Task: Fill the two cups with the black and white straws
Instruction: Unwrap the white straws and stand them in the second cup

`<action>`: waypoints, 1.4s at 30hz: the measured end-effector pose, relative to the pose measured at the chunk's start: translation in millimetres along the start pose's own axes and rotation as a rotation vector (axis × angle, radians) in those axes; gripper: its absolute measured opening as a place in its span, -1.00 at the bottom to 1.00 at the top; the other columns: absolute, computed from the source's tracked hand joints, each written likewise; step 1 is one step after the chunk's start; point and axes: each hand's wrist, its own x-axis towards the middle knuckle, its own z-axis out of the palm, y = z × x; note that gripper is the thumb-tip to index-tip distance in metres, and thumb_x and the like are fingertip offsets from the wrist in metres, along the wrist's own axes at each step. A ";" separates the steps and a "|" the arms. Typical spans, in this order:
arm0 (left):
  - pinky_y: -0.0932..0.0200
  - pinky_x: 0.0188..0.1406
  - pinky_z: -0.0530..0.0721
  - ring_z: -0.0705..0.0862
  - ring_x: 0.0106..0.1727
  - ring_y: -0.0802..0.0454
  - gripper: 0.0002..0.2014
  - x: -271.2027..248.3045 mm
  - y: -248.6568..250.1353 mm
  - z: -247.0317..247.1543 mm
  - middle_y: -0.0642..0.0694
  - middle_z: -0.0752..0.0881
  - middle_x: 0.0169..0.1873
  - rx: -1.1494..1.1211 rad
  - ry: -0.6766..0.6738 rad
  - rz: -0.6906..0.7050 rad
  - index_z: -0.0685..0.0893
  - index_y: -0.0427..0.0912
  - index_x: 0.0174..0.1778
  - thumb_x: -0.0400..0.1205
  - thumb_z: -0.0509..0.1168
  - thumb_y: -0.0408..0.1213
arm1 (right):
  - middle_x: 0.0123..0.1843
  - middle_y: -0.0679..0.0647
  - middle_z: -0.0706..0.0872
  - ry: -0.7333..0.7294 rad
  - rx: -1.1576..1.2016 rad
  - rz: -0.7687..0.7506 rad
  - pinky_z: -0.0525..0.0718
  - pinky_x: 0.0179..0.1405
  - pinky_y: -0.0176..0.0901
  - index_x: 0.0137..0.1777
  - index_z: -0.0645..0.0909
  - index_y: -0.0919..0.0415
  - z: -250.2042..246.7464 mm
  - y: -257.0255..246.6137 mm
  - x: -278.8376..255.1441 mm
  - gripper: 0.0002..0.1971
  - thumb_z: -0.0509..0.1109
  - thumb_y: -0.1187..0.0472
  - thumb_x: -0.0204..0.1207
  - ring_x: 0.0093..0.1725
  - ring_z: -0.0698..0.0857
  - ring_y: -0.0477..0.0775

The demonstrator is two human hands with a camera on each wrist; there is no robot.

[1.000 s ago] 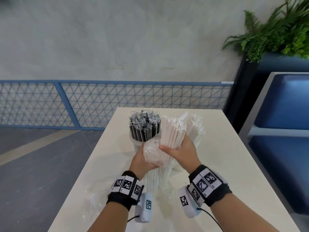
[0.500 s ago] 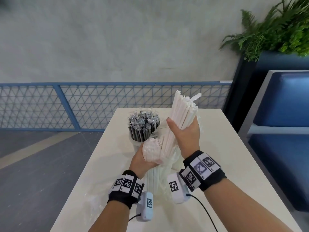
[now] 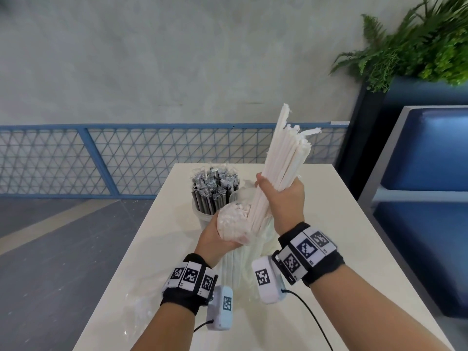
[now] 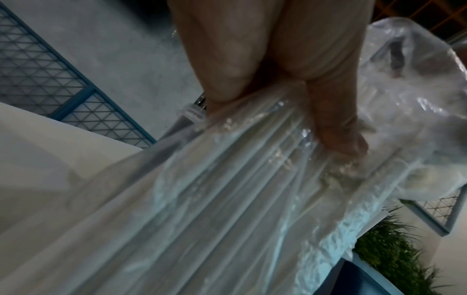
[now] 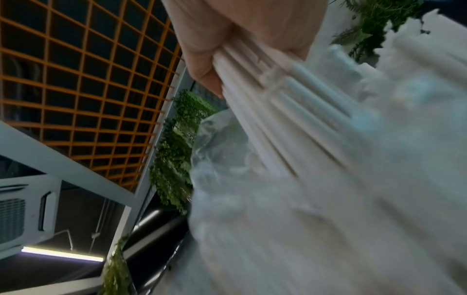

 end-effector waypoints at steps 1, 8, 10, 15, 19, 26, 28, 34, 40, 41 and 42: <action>0.53 -0.13 0.61 0.66 -0.02 0.54 -0.22 -0.3 -1.8 -1.8 0.09 0.64 0.08 -0.002 0.002 -0.011 0.43 -0.16 0.33 0.23 0.49 -0.74 | -0.06 0.29 0.77 0.016 0.023 -0.001 0.75 -0.16 -0.06 0.01 0.63 0.33 -0.2 -3.0 3.1 -0.76 0.52 0.31 0.37 -0.09 0.76 0.20; -0.20 0.37 0.55 0.60 0.35 -0.06 -0.03 -6.7 -10.9 -10.1 -0.16 0.64 0.30 0.021 0.044 -0.080 0.45 -0.16 0.40 0.01 0.64 -0.29 | -0.20 0.17 0.70 0.018 0.209 0.054 0.65 -0.15 -0.24 -0.18 0.64 0.35 -10.4 -19.4 27.5 -0.87 0.44 0.53 0.31 -0.14 0.68 0.06; -0.21 0.37 0.55 0.61 0.33 -0.02 -0.04 -5.3 -11.0 -11.6 -0.11 0.66 0.28 0.064 0.051 -0.079 0.46 -0.12 0.39 0.00 0.64 -0.24 | -0.17 0.19 0.70 0.047 0.247 0.074 0.65 -0.13 -0.19 -0.23 0.64 0.26 -12.0 -18.4 29.8 -0.83 0.42 0.54 0.31 -0.15 0.68 0.07; -0.09 0.38 0.55 0.60 0.32 0.01 -0.09 -3.5 -9.5 -15.9 -0.07 0.66 0.26 0.099 0.080 -0.082 0.48 0.06 0.31 -0.04 0.61 -0.17 | -0.22 0.07 0.71 0.104 0.285 0.090 0.68 -0.28 -0.29 -0.10 0.64 0.34 -14.7 -14.2 37.2 -0.83 0.45 0.51 0.33 -0.29 0.72 -0.09; -0.04 0.37 0.56 0.61 0.32 0.00 -0.07 -1.6 -13.3 -13.8 -0.10 0.67 0.26 0.092 0.095 -0.064 0.49 -0.10 0.36 -0.01 0.60 -0.22 | -0.25 -0.01 0.69 0.045 0.255 0.137 0.67 -0.21 -0.26 -0.17 0.64 0.29 -14.8 -3.9 37.7 -0.84 0.44 0.52 0.33 -0.27 0.70 -0.13; 0.09 0.26 0.63 0.63 0.30 -0.01 -0.11 0.0 -16.4 -13.0 -0.15 0.68 0.24 0.040 0.096 -0.031 0.50 -0.16 0.36 0.05 0.61 -0.24 | -0.12 0.13 0.75 -0.105 0.224 0.356 0.71 0.11 0.07 0.03 0.65 0.37 -14.2 36.4 11.6 -0.69 0.57 0.40 0.28 -0.02 0.74 0.15; 0.09 0.26 0.64 0.63 0.29 -0.01 -0.11 0.9 -17.7 -12.8 -0.14 0.68 0.23 0.029 0.101 -0.031 0.50 -0.16 0.36 0.05 0.62 -0.24 | -0.07 0.21 0.75 -0.098 0.214 0.367 0.71 0.15 0.15 0.17 0.56 0.48 -11.0 40.5 4.5 -0.49 0.61 0.36 0.24 0.02 0.74 0.22; 0.21 0.21 0.63 0.62 0.29 0.05 -0.12 0.5 -16.5 -18.2 -0.08 0.66 0.25 0.009 0.116 -0.019 0.48 -0.14 0.38 0.10 0.64 -0.30 | -0.33 0.16 0.75 0.106 0.256 0.297 0.77 -0.18 -0.08 -0.18 0.65 0.32 -12.9 17.9 21.7 -0.89 0.51 0.43 0.34 -0.28 0.75 0.13; 0.27 0.10 0.62 0.61 0.29 -0.04 -0.22 -2.6 -16.7 -29.4 -0.15 0.65 0.25 -0.030 0.178 -0.023 0.49 -0.10 0.32 0.17 0.61 -0.44 | -0.36 0.18 0.71 0.271 0.408 0.339 0.75 -0.25 -0.03 -0.19 0.51 0.28 -24.2 4.9 47.1 -0.79 0.50 0.46 0.34 -0.47 0.72 0.02; 0.23 0.12 0.61 0.61 0.29 -0.04 -0.23 -3.3 -16.8 -29.1 -0.14 0.66 0.24 -0.029 0.184 -0.027 0.49 -0.08 0.31 0.16 0.61 -0.41 | -0.35 0.19 0.70 0.278 0.414 0.337 0.75 -0.26 -0.04 -0.15 0.52 0.31 -25.3 6.5 47.7 -0.79 0.50 0.46 0.34 -0.45 0.71 0.03; 0.19 0.15 0.60 0.61 0.29 -0.04 -0.24 -3.9 -16.2 -28.3 -0.15 0.66 0.23 -0.025 0.188 -0.034 0.49 -0.08 0.30 0.18 0.62 -0.42 | -0.33 0.19 0.70 0.285 0.418 0.332 0.75 -0.28 -0.07 -0.08 0.53 0.32 -26.0 8.5 48.0 -0.78 0.50 0.45 0.34 -0.43 0.71 0.04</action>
